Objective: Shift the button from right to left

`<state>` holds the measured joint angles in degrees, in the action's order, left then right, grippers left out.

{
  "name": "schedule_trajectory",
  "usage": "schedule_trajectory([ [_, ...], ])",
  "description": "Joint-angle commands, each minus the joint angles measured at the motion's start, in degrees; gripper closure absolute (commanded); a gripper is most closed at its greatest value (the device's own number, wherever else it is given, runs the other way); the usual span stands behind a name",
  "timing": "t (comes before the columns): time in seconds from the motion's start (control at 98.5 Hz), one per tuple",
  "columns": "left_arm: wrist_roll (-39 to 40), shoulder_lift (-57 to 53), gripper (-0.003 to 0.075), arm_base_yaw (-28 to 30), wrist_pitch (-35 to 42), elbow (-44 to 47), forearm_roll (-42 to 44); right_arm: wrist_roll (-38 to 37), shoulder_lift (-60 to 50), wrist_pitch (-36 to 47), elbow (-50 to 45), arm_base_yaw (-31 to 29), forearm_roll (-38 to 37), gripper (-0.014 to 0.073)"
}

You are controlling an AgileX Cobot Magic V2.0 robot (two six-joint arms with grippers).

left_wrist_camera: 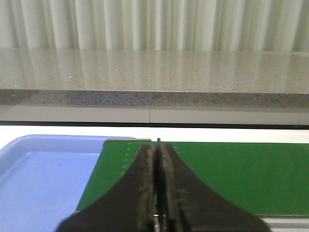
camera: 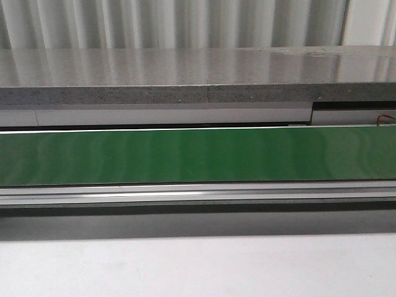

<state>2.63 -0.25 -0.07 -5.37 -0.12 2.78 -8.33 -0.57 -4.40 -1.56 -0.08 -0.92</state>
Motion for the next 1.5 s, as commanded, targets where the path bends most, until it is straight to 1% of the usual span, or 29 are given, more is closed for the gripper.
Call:
schedule_trajectory([
  [0.0,0.6,-2.1,0.074,-0.4,4.6,1.4,-0.4,0.4,0.0,4.4,1.0,-0.4,-0.8,0.0661],
  [0.416,0.6,-2.1,0.074,-0.4,4.6,1.4,-0.4,0.4,0.0,4.4,1.0,-0.4,-0.8,0.0661],
  [0.426,0.6,-2.1,0.074,-0.4,4.6,1.4,-0.4,0.8,5.0,-4.8,11.2,-0.4,-2.1,0.0661],
  [0.477,0.6,-2.1,0.074,-0.4,4.6,1.4,-0.4,0.8,6.7,-7.3,13.4,-0.4,-2.1,0.0661],
  [0.65,0.6,-2.1,0.074,-0.4,4.6,1.4,-0.4,0.8,16.8,-22.8,25.9,-0.4,-2.1,0.0661],
  [0.792,0.6,-2.1,0.074,-0.4,4.6,1.4,-0.4,0.8,26.3,-33.5,35.0,-0.4,-2.1,0.0661],
  [0.863,0.6,-2.1,0.074,-0.4,4.6,1.4,-0.4,0.8,30.3,-36.2,38.1,-0.4,-2.1,0.0661],
  [0.914,0.6,-2.1,0.074,-0.4,4.6,1.4,-0.4,0.8,32.6,-36.6,39.8,-0.4,-2.1,0.0661],
  [1.046,0.6,-2.1,0.074,-0.4,4.6,1.4,-0.4,0.8,36.2,-36.6,40.4,-0.4,-2.1,0.0661],
  [1.127,0.6,-2.1,0.074,-0.4,4.6,1.4,-0.4,0.8,37.4,-37.3,40.4,-0.4,-2.1,0.0646],
  [1.178,0.6,-2.1,0.074,-0.4,4.6,1.4,-0.4,0.8,38.0,-38.0,40.4,-0.4,-2.0,0.0604],
  [1.249,0.6,-2.1,0.074,-0.4,4.6,1.4,-0.4,0.8,38.4,-39.1,40.4,-0.4,-2.0,0.048],
  [1.289,0.6,-2.1,0.074,-0.4,4.6,1.4,-0.4,0.8,38.5,-39.4,40.4,-0.4,-2.0,0.0367],
  [1.299,0.6,-2.1,0.074,-0.4,4.6,1.4,-0.4,0.8,38.5,-39.5,40.4,-0.4,-2.0,0.0325],
  [1.32,0.6,-2.1,0.074,-0.4,4.6,1.4,-0.4,0.8,38.5,-39.5,40.4,-0.4,-2.1,0.0281],
  [1.33,0.6,-2.1,0.074,-0.4,4.6,1.4,-0.4,0.8,38.5,-39.5,40.4,-0.4,-2.1,0.0238],
  [1.34,0.6,-2.1,0.074,-0.4,4.6,1.4,-0.4,0.8,38.4,-39.5,40.4,-0.4,-2.1,0.0216],
  [1.371,0.6,-2.1,0.074,-0.4,4.6,1.4,-0.4,0.8,38.4,-39.5,40.4,-0.4,-2.1,0.0115],
  [1.391,0.6,-2.1,0.074,-0.4,4.6,1.4,-0.4,0.8,38.4,-39.5,40.4,-0.4,-2.1,0.0078],
  [1.401,0.6,-2.1,0.074,-0.4,4.6,1.4,-0.4,0.8,38.4,-39.5,40.4,-0.4,-2.1,0.0044],
  [1.442,0.6,-2.1,0.074,-0.4,4.6,1.4,-0.4,0.8,38.4,-39.5,40.4,-0.4,-2.0,-0.0036],
  [1.472,0.6,-2.1,0.074,-0.4,4.6,1.4,-0.4,0.7,38.4,-39.4,40.4,-0.4,-2.0,-0.007],
  [1.492,0.6,-2.1,0.074,-0.4,4.6,1.4,-0.4,0.7,38.4,-39.1,40.4,-0.4,-2.0,-0.0072],
])
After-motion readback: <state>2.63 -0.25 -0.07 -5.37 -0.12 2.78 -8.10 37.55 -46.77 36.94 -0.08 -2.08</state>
